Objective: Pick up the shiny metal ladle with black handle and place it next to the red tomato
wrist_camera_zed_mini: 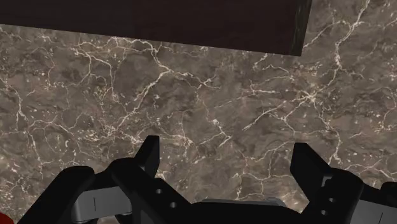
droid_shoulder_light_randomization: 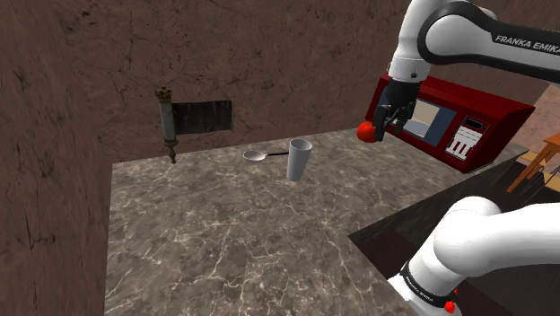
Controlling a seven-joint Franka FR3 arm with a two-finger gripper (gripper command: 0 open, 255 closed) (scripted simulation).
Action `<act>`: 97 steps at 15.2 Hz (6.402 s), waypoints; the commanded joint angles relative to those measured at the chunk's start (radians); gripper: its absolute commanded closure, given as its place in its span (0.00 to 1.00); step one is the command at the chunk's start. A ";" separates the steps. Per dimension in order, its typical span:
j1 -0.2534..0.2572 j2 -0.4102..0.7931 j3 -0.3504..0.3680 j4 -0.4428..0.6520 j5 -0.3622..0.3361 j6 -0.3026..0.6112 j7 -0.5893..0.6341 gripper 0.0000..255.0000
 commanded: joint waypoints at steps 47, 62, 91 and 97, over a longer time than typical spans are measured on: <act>0.210 1.209 -0.133 0.529 0.018 0.825 -1.358 0.00; 0.210 1.208 -0.133 0.526 0.018 0.826 -1.359 1.00; 0.216 1.095 -0.138 0.734 0.013 0.508 -1.385 1.00; 0.215 1.089 -0.139 0.807 0.015 0.430 -1.394 1.00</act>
